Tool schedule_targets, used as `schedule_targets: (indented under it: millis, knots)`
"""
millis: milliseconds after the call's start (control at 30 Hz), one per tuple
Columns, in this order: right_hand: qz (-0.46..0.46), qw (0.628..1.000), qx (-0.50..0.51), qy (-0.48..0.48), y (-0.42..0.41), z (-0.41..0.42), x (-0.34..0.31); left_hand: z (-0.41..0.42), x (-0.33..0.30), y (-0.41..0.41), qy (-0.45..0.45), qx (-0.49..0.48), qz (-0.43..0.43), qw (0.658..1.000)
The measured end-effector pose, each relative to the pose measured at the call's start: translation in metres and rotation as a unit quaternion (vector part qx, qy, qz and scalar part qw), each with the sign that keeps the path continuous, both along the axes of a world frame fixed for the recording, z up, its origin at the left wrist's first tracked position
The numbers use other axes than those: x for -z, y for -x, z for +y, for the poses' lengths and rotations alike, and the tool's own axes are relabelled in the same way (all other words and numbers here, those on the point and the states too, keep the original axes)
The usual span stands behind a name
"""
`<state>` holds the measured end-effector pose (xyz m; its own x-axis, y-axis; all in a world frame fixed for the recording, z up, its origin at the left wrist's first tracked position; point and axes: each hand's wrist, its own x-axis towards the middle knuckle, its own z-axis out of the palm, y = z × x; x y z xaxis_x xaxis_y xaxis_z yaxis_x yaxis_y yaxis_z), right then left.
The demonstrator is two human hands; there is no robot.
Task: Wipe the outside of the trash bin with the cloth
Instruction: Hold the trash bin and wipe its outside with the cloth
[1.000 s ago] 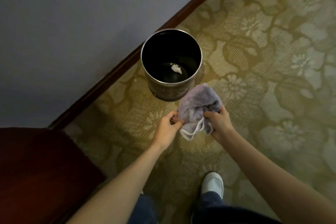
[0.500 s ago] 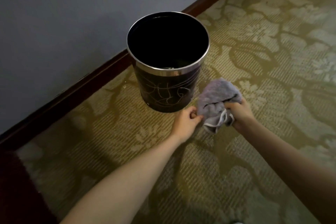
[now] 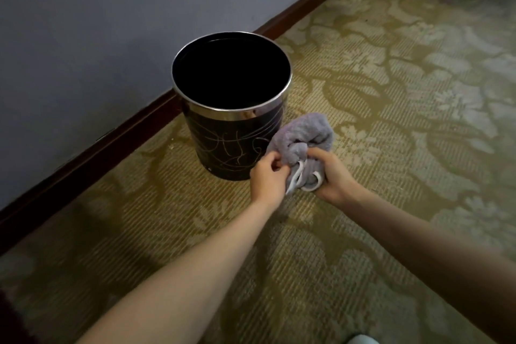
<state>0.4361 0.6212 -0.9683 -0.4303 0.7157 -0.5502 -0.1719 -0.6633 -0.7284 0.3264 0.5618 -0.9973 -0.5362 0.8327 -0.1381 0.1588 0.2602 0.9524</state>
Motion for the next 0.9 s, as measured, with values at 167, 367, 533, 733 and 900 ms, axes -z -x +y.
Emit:
schedule_targets:
  millis: [167, 367, 533, 733, 900]
  knots:
    - [0.016, 1.000, -0.025, -0.006, 0.006, -0.004, 0.002, -0.013, -0.002, 0.013, 0.013, 0.030, 0.005, 0.999]
    - [-0.005, 1.000, 0.016, -0.017, 0.006, -0.007, 0.009, -0.017, 0.002, 0.014, 0.016, 0.070, 0.055, 0.996]
    - [-0.016, 0.997, 0.071, -0.035, 0.014, -0.003, 0.016, -0.016, 0.014, 0.016, 0.019, 0.041, 0.119, 0.992]
    - [-0.137, 0.975, 0.167, -0.045, 0.015, 0.007, 0.043, -0.014, 0.036, 0.036, 0.112, -0.002, 0.099, 0.989]
    - [-0.216, 0.957, 0.187, -0.048, 0.021, 0.017, 0.054, -0.022, 0.059, 0.067, 0.182, -0.104, -0.047, 0.977]
